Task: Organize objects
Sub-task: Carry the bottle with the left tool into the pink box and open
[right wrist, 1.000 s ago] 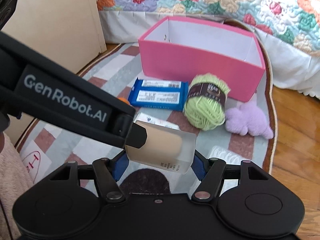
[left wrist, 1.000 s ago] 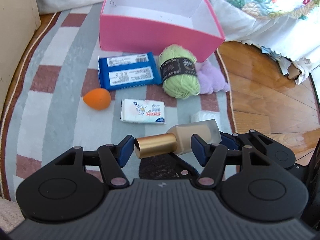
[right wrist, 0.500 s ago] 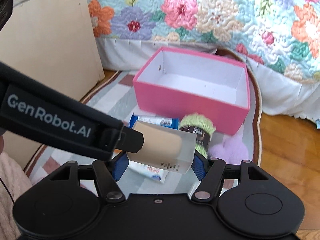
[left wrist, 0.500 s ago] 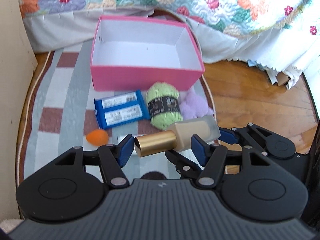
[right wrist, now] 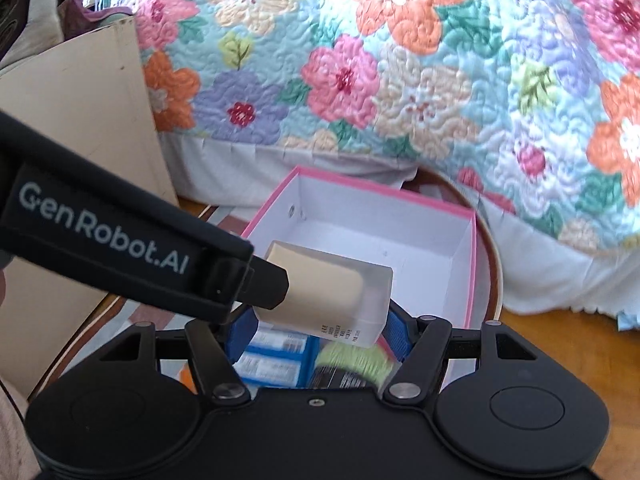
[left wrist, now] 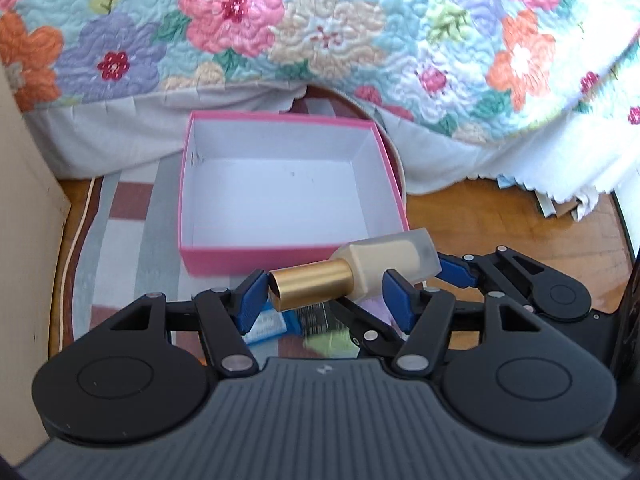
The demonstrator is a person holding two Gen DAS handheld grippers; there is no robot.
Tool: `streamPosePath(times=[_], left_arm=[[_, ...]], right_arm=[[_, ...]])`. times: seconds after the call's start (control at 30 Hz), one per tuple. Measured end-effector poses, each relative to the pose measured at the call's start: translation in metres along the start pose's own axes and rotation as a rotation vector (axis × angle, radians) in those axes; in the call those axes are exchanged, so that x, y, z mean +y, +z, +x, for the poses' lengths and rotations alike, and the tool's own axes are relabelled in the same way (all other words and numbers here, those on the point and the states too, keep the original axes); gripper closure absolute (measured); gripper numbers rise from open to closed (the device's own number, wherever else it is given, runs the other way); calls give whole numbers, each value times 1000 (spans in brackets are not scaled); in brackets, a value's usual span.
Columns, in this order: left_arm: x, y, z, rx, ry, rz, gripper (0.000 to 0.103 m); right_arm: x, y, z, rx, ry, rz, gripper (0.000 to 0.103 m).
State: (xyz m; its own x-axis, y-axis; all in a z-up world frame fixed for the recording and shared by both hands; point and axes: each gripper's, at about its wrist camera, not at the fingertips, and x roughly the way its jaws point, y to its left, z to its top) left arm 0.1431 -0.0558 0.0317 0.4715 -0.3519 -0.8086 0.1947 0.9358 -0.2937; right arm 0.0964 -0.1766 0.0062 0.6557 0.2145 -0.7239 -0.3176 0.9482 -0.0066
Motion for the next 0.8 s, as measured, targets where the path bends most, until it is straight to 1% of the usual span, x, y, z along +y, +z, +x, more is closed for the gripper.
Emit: streamPosePath(times=[0.1,0.2,0.3,0.4,0.53,0.6,0.7,0.8], left_arm=[[4,23,18,-5,5,12,41],[9,45,46,-11,4,24,40],[21,62,81,-18,-10,-12,40],[29,75,117,-11,-6,-23,40],[43,89,166,13,-6,-51,40],[50,94,188,11,-11,-54,40],[59,99,221,19,-29,-64,40],[71,103,246,37,-53,-102,40]], right_arm=[[-15,18,20,-1,-3,10,32],[-32,31,46,4,-4,31,32],[-49,40,79,9,-17,37,32],[-64,44,115,31,-14,58,32],[-82,48,165,78,-20,85,32],[-92,50,188,102,-11,106,32],[-105,52,220,148,-14,125,32],[-111,53,246,192,-36,119,33]])
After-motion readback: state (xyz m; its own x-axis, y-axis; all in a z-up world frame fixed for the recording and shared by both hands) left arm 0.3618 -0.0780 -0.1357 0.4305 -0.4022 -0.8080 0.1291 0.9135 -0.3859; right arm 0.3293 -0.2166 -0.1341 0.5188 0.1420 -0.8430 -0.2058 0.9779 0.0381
